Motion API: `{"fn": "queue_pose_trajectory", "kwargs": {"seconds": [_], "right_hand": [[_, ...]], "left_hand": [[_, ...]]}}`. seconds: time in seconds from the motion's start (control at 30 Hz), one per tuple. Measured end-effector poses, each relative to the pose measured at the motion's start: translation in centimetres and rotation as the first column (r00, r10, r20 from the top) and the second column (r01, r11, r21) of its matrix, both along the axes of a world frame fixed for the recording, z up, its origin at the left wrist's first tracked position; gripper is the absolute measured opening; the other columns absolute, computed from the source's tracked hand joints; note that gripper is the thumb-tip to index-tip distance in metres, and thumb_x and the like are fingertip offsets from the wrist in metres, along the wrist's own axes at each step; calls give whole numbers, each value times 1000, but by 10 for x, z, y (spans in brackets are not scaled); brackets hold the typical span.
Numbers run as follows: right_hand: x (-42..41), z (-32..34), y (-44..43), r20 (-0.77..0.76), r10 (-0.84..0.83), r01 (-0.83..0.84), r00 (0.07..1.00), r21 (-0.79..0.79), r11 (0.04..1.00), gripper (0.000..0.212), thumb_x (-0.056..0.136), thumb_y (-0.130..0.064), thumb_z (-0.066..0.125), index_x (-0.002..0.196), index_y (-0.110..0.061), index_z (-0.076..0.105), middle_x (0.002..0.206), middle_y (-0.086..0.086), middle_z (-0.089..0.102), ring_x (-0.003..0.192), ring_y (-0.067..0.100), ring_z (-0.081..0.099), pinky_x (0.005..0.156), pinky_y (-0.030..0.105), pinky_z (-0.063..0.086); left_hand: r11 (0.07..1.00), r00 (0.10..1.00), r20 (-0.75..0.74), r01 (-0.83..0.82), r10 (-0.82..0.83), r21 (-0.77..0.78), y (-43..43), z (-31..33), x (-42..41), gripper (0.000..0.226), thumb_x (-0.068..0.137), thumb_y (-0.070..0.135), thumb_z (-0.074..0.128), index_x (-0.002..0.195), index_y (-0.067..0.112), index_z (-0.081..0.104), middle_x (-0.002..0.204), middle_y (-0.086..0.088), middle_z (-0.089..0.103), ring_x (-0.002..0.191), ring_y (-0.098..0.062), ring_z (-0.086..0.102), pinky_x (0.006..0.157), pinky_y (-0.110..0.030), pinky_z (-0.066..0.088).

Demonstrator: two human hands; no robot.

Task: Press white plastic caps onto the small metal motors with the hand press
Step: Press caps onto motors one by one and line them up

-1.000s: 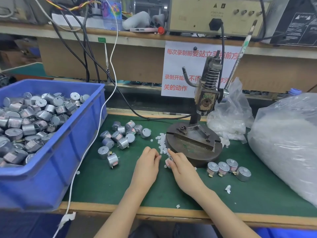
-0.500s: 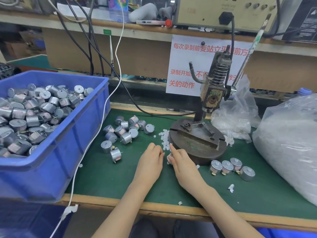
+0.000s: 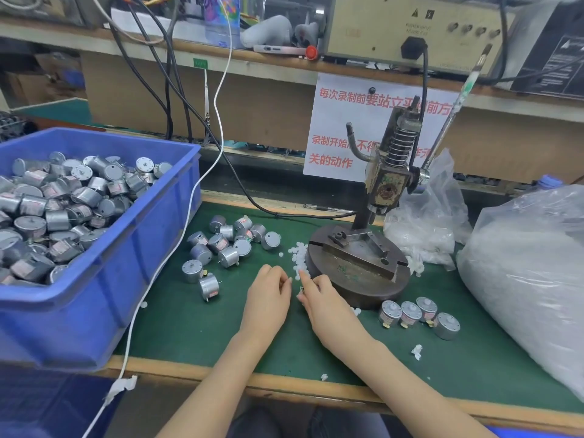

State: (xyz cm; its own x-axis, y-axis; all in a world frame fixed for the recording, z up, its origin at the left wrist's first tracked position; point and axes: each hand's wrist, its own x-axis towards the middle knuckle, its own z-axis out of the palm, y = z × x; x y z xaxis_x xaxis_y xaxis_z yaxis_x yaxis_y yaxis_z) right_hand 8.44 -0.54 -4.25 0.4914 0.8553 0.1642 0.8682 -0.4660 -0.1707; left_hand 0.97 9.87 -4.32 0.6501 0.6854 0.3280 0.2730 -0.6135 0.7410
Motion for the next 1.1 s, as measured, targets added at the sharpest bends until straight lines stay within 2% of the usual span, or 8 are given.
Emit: {"fn": "queue_pose_trajectory", "kwargs": {"seconds": [0.13, 0.27, 0.37, 0.47, 0.63, 0.8, 0.93, 1.1], "right_hand": [[0, 1, 0, 0, -2, 2, 1000, -7, 1000, 53, 102, -32, 27, 149, -14, 13, 121, 7, 39, 96, 24, 50, 72, 28, 39], [-1, 3, 0, 15, 5, -5, 1000, -16, 1000, 53, 102, -32, 27, 149, -13, 12, 121, 7, 39, 97, 24, 49, 68, 26, 35], [-3, 4, 1, 34, 2, -1, 999, -30, 1000, 53, 102, -33, 26, 149, -14, 11, 120, 7, 38, 97, 23, 49, 65, 26, 32], [-4, 5, 2, 30, -5, 6, 1000, -48, 999, 53, 102, -33, 25, 149, -15, 10, 122, 7, 37, 100, 25, 49, 68, 29, 36], [-7, 6, 3, 22, -15, 16, 1000, -70, 997, 53, 103, -32, 24, 149, -13, 9, 126, 9, 35, 104, 27, 48, 70, 31, 36], [-8, 8, 5, 44, 0, 4, 999, -92, 996, 52, 103, -32, 24, 149, -13, 10, 127, 9, 35, 106, 26, 48, 68, 30, 35], [-6, 16, 4, 20, -14, 15, 1000, -93, 996, 48, 102, -33, 25, 145, -12, 21, 125, 10, 39, 106, 26, 50, 81, 30, 40], [-8, 18, -10, -79, -43, 47, 996, 48, 998, 38, 100, -36, 34, 129, -14, 44, 116, 5, 48, 111, 22, 47, 86, 29, 36]], "left_hand": [[1000, 1000, -6, -7, 7, -5, 0, -1, 1, 14, 90, 11, 53, 77, 7, 54, 73, 7, 37, 63, -15, 41, 59, -23, 24], [999, 997, -72, 9, -5, 47, -3, 1, 2, 15, 91, 13, 50, 79, 4, 53, 81, -3, 43, 71, -26, 49, 66, -33, 36], [999, 996, -91, 0, 5, 54, -4, 2, 2, 15, 92, 13, 48, 79, 4, 53, 83, -5, 45, 74, -29, 50, 70, -38, 39], [999, 997, -82, 15, -11, 47, -2, 2, 3, 15, 91, 13, 50, 78, 6, 53, 80, -2, 43, 73, -26, 49, 68, -33, 36], [1000, 998, -55, 13, -12, 21, 1, -2, 5, 16, 89, 11, 54, 73, 9, 52, 70, 7, 38, 65, -17, 42, 57, -25, 24], [998, 999, -21, 34, -35, -45, 5, -3, 4, 17, 87, 10, 58, 71, 12, 54, 71, 6, 45, 65, -15, 47, 59, -19, 30], [990, 999, 34, 45, -41, -136, 9, -3, 0, 27, 86, 12, 60, 64, 23, 50, 72, 4, 52, 63, -4, 47, 60, -8, 34], [981, 999, 45, 29, -21, -189, 9, -1, 0, 27, 87, 15, 60, 63, 24, 50, 68, 4, 52, 63, -6, 49, 58, -8, 34]]}}
